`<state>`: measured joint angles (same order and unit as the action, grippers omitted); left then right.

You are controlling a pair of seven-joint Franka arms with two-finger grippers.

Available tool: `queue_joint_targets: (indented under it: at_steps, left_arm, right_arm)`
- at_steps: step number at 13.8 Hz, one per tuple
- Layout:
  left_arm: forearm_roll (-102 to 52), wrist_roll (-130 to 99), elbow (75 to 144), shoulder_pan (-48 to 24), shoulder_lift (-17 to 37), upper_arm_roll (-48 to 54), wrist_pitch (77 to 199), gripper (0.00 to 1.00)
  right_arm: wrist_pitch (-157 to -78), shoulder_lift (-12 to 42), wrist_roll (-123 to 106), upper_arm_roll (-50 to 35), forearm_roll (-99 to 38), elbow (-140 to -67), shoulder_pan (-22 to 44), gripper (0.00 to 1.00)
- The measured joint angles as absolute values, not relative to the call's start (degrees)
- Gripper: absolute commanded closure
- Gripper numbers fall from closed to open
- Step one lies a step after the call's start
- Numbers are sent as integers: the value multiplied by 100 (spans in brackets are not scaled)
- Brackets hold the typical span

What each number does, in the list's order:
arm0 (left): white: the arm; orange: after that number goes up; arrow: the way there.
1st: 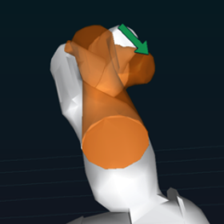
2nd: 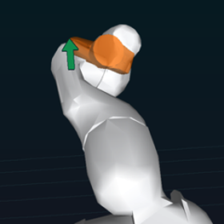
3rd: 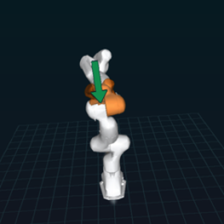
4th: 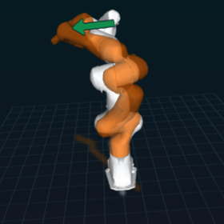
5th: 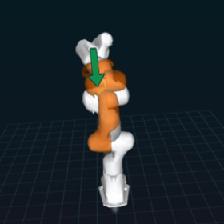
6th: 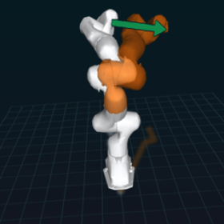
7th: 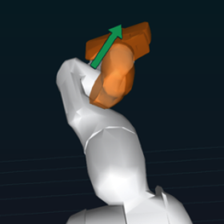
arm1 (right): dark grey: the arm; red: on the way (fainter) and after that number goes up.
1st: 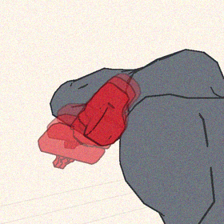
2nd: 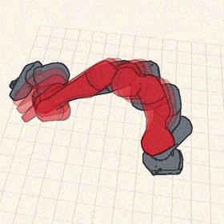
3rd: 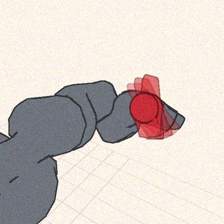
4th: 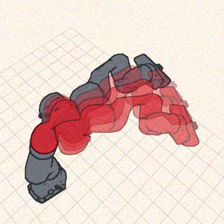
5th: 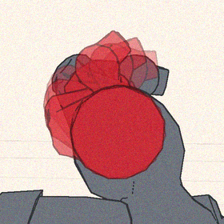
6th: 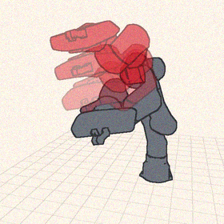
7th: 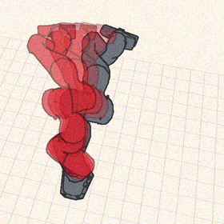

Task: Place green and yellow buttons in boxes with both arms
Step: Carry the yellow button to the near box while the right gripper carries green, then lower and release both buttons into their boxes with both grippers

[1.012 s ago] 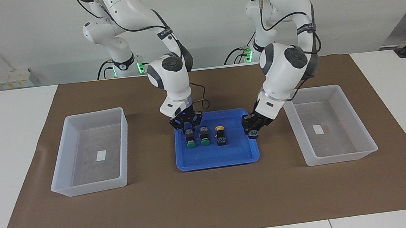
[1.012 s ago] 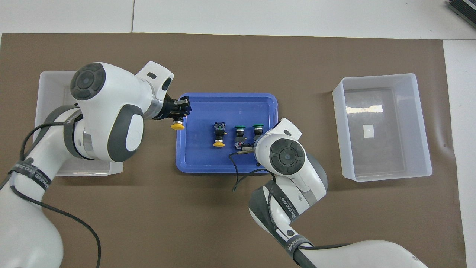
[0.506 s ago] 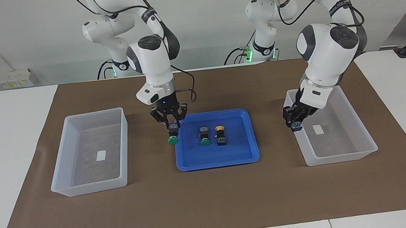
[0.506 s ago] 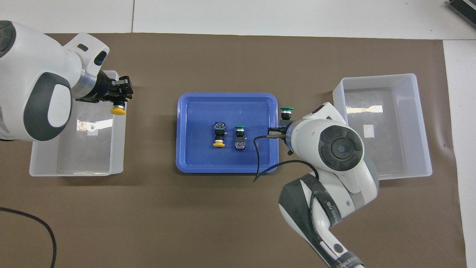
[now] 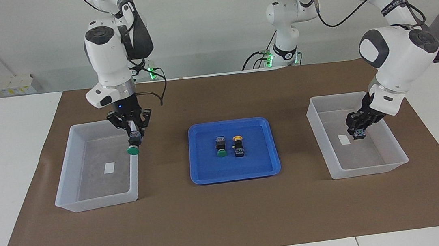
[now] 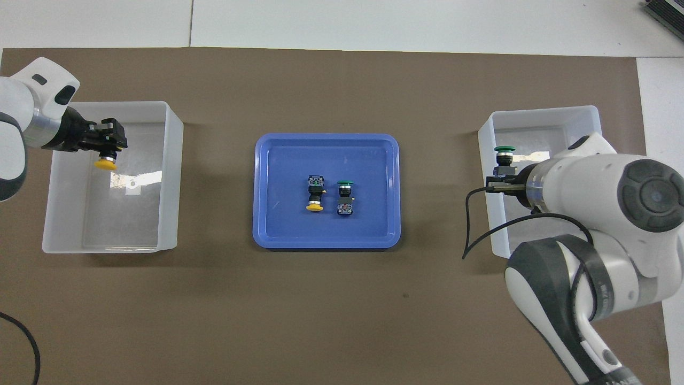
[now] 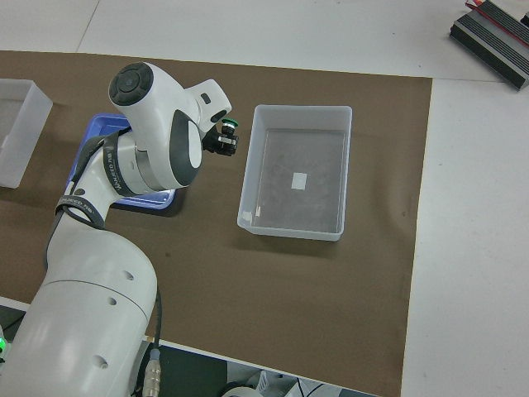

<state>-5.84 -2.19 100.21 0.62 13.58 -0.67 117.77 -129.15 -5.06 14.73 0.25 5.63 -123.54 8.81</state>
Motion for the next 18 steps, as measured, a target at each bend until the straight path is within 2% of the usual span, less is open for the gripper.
queue_joint_targets:
  at_steps: [4, 6, 11, 15, 16, 17, 18]
  left_arm:
    - [-584, -142, 10976, 61, 1342, 2, 12792, 100]
    - [-584, -133, 11258, 57, 1343, 14, 13144, 100]
    - [-584, -112, 11512, 47, 1529, 23, 13848, 100]
    - [-584, -108, 11546, 47, 1765, 29, 14137, 100]
    - [-584, -108, 11546, 46, 1764, 29, 14138, 79]
    - [-584, -108, 11546, 46, 1764, 30, 14138, 47]
    - [-584, -107, 11546, 46, 1764, 31, 14137, 33]
  right_arm:
    - [-12932, -499, 284, 31, 71, -12631, 222, 100]
    - [-12970, -314, -246, 34, -132, -12665, -92, 100]
    - [-13436, 463, -858, 38, -236, -12568, -614, 100]
    - [-13725, 973, -870, 39, -236, -12203, -715, 100]
    - [-13878, 1111, -870, 40, -236, -12142, -730, 100]
    - [-13996, 1233, -870, 40, -236, -12097, -745, 100]
    - [-14047, 1329, -870, 40, -236, -12054, -773, 100]
